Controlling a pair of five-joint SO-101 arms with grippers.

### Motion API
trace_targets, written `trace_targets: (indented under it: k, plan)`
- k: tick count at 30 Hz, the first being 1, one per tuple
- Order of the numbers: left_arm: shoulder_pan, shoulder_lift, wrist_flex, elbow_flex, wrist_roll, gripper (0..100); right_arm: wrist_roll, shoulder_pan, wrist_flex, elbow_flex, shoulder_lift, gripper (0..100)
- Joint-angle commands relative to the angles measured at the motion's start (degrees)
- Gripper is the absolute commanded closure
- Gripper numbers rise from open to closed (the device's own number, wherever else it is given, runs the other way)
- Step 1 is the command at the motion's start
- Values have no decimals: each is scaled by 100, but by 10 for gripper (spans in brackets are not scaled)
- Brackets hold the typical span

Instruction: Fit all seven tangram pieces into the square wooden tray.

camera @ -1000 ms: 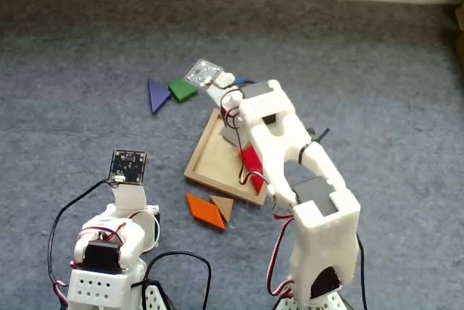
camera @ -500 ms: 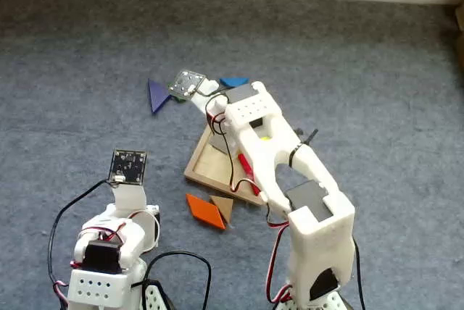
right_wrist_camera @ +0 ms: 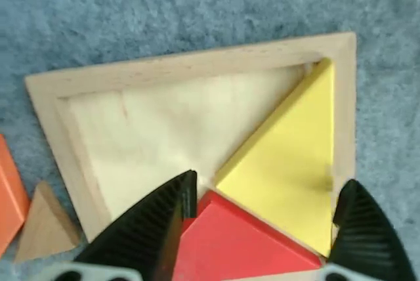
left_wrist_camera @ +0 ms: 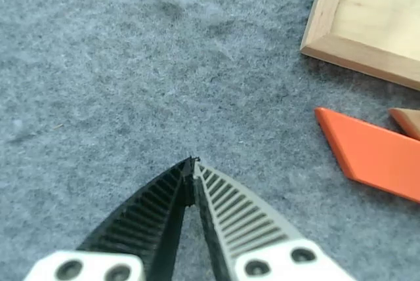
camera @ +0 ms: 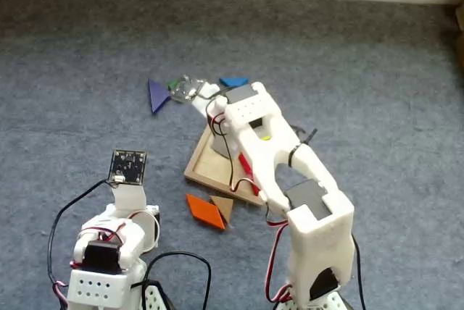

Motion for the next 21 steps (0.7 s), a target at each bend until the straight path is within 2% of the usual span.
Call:
trace_targets:
  k: [1,5,7,21]
  plan:
    - [-66,-154,35,110,-18,993,44,-4,207,-198,-673,803]
    - [-66,-154,35,110,-18,993,9,4,-171,-180,-690,923]
    - [-66,-154,35,110,-18,993,9,31,-391,-119,-585,949]
    - [-66,-154,35,110,-18,993,9,629,-426,637,-295,953]
